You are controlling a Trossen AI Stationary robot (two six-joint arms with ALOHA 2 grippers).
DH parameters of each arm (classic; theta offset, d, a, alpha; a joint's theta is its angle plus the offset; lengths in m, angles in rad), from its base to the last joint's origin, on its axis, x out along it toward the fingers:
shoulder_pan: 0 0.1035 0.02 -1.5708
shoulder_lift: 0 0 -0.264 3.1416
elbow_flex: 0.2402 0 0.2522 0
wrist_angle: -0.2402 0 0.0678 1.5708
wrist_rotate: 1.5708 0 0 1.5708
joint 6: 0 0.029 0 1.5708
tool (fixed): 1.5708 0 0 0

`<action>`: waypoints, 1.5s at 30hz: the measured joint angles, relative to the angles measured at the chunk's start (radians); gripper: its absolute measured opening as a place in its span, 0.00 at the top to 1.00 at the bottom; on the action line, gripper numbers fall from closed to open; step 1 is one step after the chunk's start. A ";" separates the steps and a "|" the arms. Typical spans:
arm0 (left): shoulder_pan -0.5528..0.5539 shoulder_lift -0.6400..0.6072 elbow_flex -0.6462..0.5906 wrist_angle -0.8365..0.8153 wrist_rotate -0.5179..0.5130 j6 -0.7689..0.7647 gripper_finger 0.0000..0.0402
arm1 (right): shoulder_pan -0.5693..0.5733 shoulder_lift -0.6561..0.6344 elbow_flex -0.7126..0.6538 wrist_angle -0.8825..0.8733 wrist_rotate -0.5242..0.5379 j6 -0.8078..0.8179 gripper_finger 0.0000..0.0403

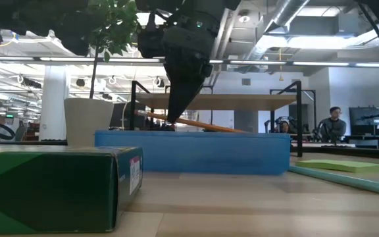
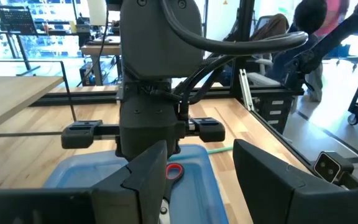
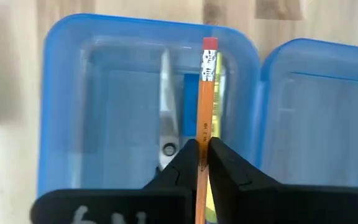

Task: Pack school essentials
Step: Put the orange pencil into the blue supply box, then put the blue pencil into the blue supply box

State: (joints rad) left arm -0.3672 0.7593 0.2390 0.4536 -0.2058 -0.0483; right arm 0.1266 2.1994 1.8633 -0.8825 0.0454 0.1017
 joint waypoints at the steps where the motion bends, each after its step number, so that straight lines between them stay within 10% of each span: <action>1: 0.000 0.000 0.000 0.000 0.000 0.000 0.57 | -0.001 0.000 0.000 0.000 -0.010 0.001 0.87; 20: 0.000 0.000 0.000 -0.001 0.011 -0.006 0.57 | -0.002 -0.048 -0.002 -0.091 -0.020 0.073 0.69; 45: 0.000 0.000 0.000 0.012 0.016 -0.040 0.57 | 0.477 -0.151 -0.073 -0.197 0.079 0.862 0.68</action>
State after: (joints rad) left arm -0.3671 0.7593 0.2390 0.4660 -0.1898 -0.0881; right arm 0.6036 2.0486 1.7901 -1.0800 0.1242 0.9634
